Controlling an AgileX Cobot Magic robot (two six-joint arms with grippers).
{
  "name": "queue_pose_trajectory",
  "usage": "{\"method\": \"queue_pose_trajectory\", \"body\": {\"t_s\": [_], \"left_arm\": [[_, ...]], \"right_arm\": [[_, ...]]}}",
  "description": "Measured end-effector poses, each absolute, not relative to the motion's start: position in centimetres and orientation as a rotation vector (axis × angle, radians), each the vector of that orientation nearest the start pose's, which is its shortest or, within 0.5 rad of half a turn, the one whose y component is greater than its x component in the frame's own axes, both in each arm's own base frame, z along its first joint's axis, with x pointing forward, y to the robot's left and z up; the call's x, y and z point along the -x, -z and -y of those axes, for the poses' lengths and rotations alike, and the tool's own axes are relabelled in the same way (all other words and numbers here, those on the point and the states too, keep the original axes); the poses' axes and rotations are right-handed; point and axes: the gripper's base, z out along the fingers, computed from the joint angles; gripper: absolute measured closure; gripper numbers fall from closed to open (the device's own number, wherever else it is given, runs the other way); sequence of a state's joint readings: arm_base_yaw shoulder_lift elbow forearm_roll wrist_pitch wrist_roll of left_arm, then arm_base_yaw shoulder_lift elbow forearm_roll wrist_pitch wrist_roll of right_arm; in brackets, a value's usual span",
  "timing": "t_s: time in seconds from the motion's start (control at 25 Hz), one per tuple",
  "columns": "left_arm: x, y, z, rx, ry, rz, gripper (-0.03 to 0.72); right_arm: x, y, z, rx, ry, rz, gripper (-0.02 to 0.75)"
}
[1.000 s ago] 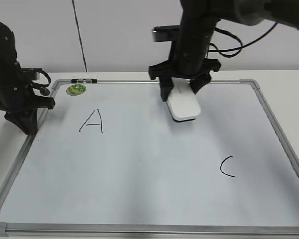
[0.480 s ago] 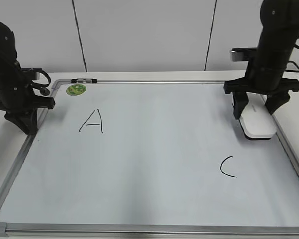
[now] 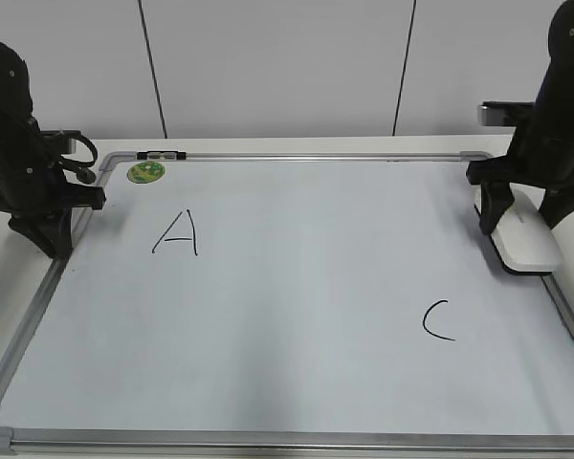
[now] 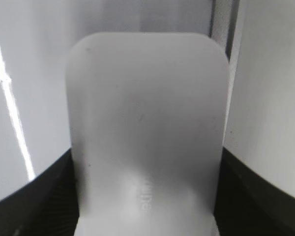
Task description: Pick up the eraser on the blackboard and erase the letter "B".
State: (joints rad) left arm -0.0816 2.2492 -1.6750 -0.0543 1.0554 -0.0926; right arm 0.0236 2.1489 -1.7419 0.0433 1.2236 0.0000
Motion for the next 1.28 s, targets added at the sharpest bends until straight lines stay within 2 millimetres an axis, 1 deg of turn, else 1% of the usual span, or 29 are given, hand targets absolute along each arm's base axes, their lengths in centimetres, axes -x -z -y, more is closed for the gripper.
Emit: {"method": "queue_pose_trajectory", "body": {"t_s": [0.24, 1.04, 1.16, 1.28], "left_arm": [[-44.0, -13.0, 4.0, 0.058, 0.078, -3.116, 0.616], [-44.0, -13.0, 4.0, 0.057, 0.075, -3.116, 0.617], [-44.0, -13.0, 4.0, 0.057, 0.075, -3.116, 0.617], [-44.0, -13.0, 4.0, 0.057, 0.075, -3.116, 0.617]], "right_arm": [[-43.6, -17.2, -1.1, 0.038, -0.059, -3.151, 0.216], [-43.8, -17.2, -0.9, 0.051, -0.034, -3.138, 0.216], [-43.9, -16.9, -0.9, 0.052, -0.030, -3.131, 0.216], [-44.0, -16.1, -0.9, 0.052, -0.030, -3.150, 0.216]]}}
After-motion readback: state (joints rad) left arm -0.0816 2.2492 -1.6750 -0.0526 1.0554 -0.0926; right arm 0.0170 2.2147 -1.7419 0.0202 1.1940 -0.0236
